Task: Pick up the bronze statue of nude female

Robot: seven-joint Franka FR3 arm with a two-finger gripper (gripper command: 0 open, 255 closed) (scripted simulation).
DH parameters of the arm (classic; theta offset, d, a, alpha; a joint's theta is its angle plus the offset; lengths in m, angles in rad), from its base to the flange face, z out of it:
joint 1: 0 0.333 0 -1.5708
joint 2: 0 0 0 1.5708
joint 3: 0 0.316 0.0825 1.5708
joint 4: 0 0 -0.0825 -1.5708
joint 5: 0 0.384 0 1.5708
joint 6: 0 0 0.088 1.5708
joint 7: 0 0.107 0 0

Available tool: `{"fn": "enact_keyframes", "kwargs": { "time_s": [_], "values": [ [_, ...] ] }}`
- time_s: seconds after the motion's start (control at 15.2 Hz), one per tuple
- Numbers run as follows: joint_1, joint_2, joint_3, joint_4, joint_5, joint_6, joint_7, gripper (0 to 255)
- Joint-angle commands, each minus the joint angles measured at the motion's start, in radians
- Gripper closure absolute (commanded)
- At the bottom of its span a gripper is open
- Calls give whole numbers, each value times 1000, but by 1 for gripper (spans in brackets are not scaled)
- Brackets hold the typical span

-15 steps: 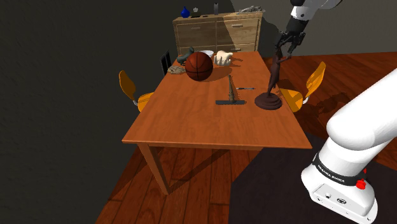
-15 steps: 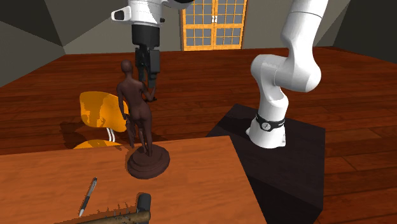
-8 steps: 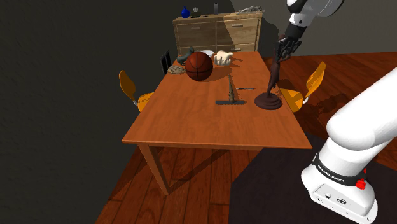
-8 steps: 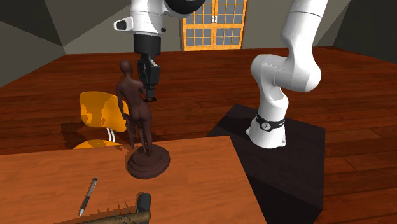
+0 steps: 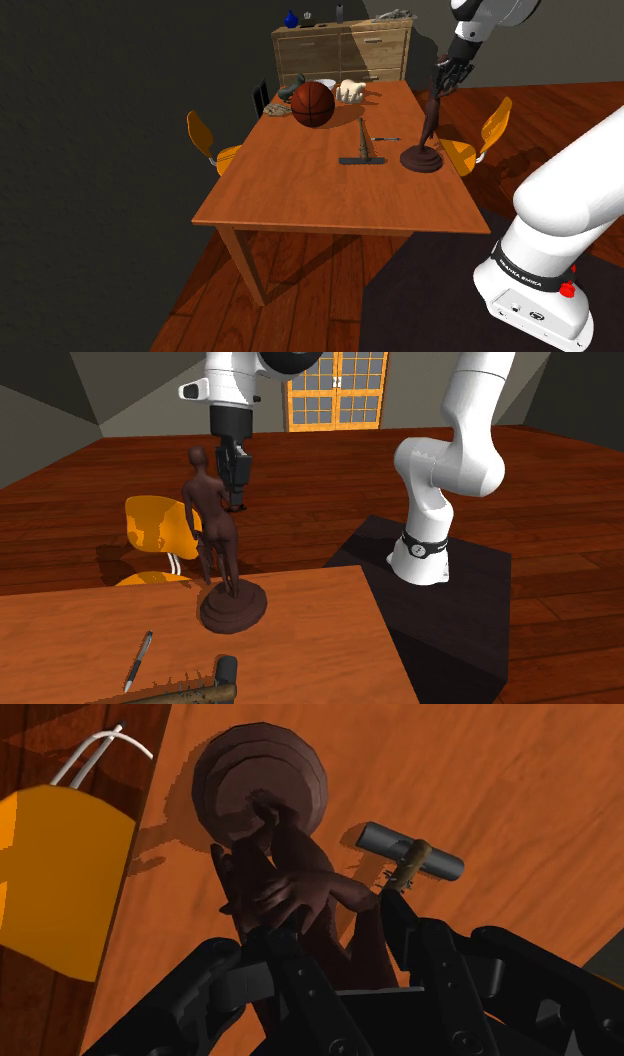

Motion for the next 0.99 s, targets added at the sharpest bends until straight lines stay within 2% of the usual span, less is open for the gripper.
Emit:
{"fn": "enact_keyframes", "kwargs": {
  "time_s": [0.0, 0.92],
  "values": [
    [-1, -3, 2, 9, -3, -13, 4, 255],
    [-1, -33, 22, 170, -21, -200, 45, 255]
  ]
}}
